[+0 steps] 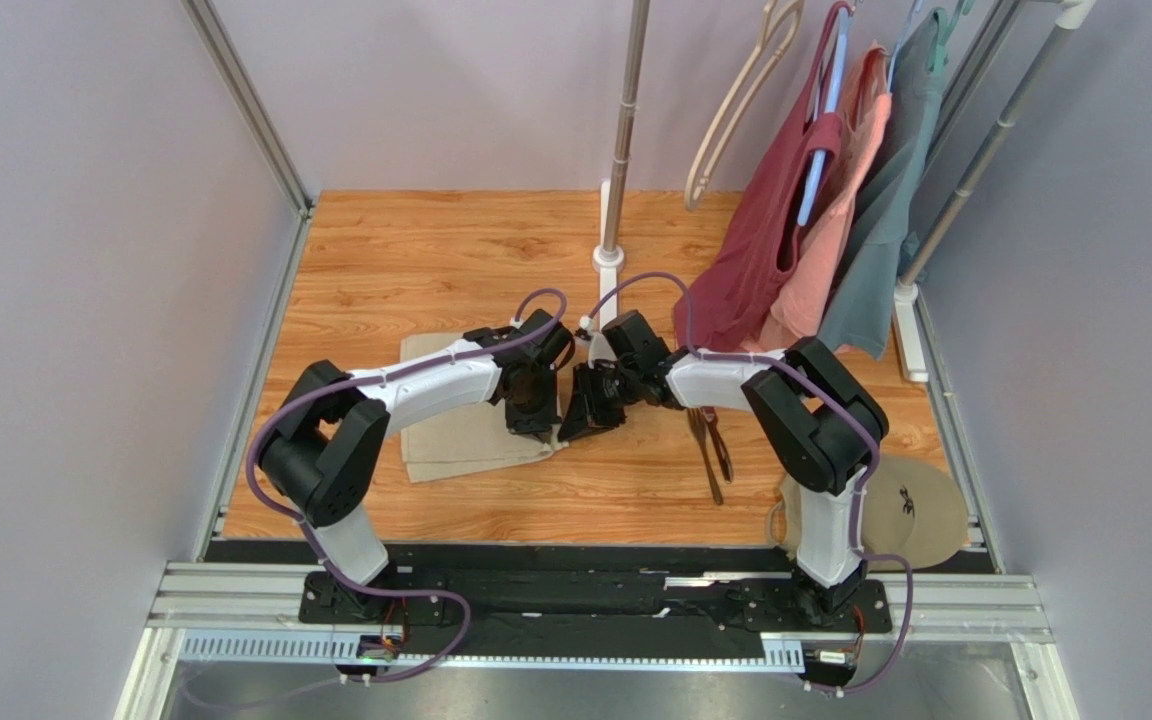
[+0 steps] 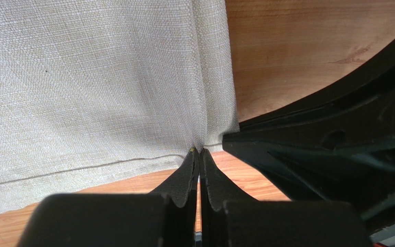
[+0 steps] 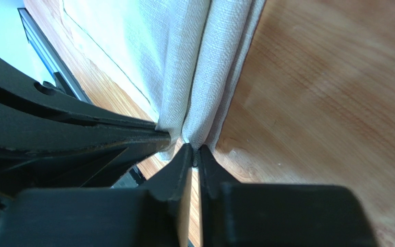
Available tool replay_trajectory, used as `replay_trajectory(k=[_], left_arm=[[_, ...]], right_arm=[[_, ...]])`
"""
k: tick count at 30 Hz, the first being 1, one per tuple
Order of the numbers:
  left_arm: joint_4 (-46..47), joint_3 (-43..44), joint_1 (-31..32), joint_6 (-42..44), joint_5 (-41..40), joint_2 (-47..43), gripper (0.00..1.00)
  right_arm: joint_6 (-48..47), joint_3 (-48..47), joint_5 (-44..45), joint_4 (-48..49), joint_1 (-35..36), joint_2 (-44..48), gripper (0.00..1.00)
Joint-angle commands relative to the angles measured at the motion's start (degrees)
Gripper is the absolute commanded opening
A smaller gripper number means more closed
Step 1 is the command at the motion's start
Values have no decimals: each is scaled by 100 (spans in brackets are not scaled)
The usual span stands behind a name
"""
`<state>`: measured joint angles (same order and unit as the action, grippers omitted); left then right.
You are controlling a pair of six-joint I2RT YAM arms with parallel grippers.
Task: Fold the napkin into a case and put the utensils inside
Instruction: Smooth out the lower triangle-folded napkin at the center of the board.
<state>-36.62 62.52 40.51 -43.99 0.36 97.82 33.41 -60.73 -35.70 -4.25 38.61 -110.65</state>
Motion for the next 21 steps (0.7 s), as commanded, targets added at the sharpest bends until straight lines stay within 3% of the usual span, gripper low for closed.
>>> replay_trajectory(k=[1, 14, 19, 21], left_arm=[[-38, 172, 27, -128, 288, -325, 3], [383, 252, 45, -540, 1071, -53, 0], [305, 313, 45, -427, 747, 97, 1], [200, 339, 53, -365, 607, 62, 5]], right_arm=[[87, 87, -95, 319, 50, -18, 1], [535, 395, 72, 768, 120, 158, 0], [465, 422, 169, 584, 112, 316, 0], [439, 413, 221, 452, 103, 369, 4]])
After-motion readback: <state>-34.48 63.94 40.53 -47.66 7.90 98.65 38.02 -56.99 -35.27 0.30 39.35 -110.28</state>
